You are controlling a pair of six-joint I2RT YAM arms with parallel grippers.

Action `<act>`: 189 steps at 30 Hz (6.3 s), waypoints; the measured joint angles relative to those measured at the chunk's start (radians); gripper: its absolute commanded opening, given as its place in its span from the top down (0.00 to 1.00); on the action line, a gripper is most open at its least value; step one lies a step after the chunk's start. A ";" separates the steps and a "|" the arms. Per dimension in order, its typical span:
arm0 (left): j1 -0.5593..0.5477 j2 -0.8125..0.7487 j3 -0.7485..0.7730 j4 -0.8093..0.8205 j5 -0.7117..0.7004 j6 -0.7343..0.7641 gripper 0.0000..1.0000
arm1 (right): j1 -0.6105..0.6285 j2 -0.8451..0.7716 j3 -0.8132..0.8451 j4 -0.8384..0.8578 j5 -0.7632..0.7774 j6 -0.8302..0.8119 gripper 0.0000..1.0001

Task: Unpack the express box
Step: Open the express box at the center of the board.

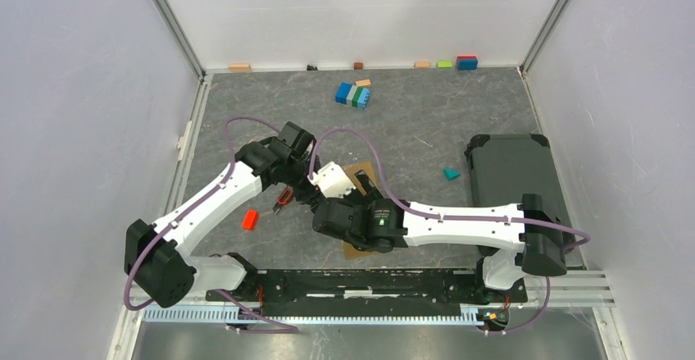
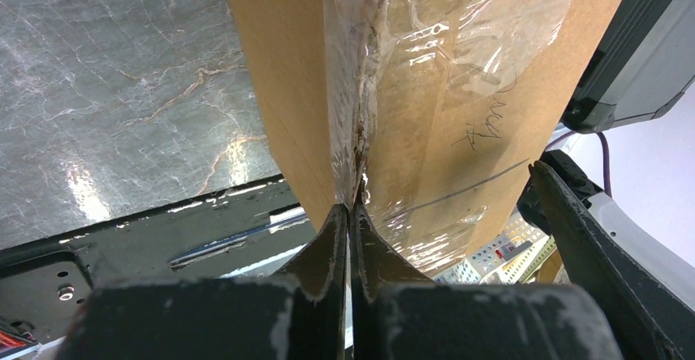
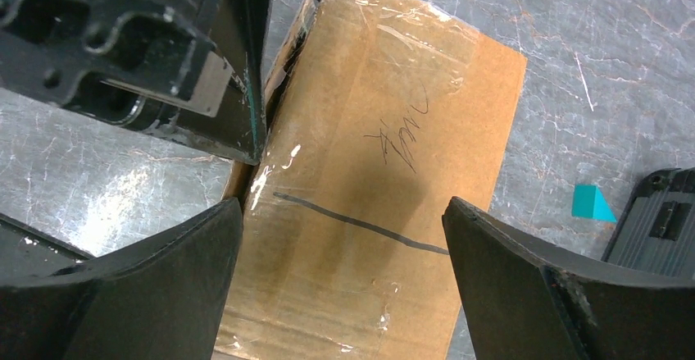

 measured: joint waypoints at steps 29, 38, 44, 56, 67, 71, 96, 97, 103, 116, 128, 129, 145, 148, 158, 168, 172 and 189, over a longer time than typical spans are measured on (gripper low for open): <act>-0.005 0.046 0.031 -0.005 0.007 0.013 0.98 | 0.073 0.182 0.212 -0.354 0.230 0.177 0.20; -0.005 0.066 0.033 0.021 0.030 0.014 0.98 | 0.079 0.196 0.224 -0.430 0.294 0.216 0.24; -0.005 0.075 0.034 0.029 0.041 0.016 0.98 | 0.086 0.196 0.224 -0.443 0.331 0.217 0.21; -0.004 0.085 0.036 0.049 0.027 0.032 0.98 | 0.026 0.157 0.216 -0.475 0.410 0.177 0.20; 0.001 0.132 0.009 -0.048 -0.013 0.076 0.98 | -0.146 -0.047 0.121 -0.379 0.402 -0.014 0.08; 0.000 0.135 0.030 -0.049 -0.013 0.079 0.98 | -0.312 -0.302 -0.056 -0.165 0.103 -0.161 0.06; -0.097 0.324 0.395 -0.261 -0.263 0.195 0.81 | -0.499 -0.491 -0.529 0.456 -0.639 -0.069 0.09; -0.105 0.330 0.401 -0.268 -0.280 0.195 0.78 | -0.499 -0.493 -0.532 0.460 -0.639 -0.069 0.09; -0.159 0.343 0.403 -0.277 -0.388 0.167 0.60 | -0.499 -0.523 -0.573 0.497 -0.634 -0.058 0.09; -0.178 0.161 0.132 -0.006 -0.399 0.048 0.95 | -0.508 -0.569 -0.633 0.560 -0.650 -0.051 0.04; -0.127 -0.069 -0.136 0.248 -0.292 -0.025 0.98 | -0.550 -0.650 -0.641 0.546 -0.643 -0.060 0.03; -0.125 -0.070 -0.139 0.253 -0.290 -0.025 0.98 | -0.550 -0.646 -0.640 0.545 -0.636 -0.061 0.04; -0.064 -0.220 -0.239 0.356 -0.248 -0.024 0.98 | -0.571 -0.539 -0.628 0.624 -0.628 -0.044 0.14; -0.060 -0.232 -0.255 0.382 -0.235 -0.024 0.98 | -0.574 -0.525 -0.628 0.634 -0.622 -0.042 0.12; -0.038 -0.262 -0.286 0.444 -0.195 -0.024 0.98 | -0.579 -0.427 -0.569 0.629 -0.587 -0.064 0.09; -0.033 -0.282 -0.294 0.438 -0.185 -0.017 0.98 | -0.489 -0.390 -0.411 0.489 -0.519 -0.143 0.06; -0.045 -0.253 -0.223 0.394 -0.185 -0.018 0.98 | -0.354 -0.330 -0.275 0.427 -0.430 -0.170 0.06; -0.060 -0.236 -0.145 0.279 -0.290 0.153 0.98 | -0.402 -0.262 -0.064 0.234 -0.320 -0.248 0.02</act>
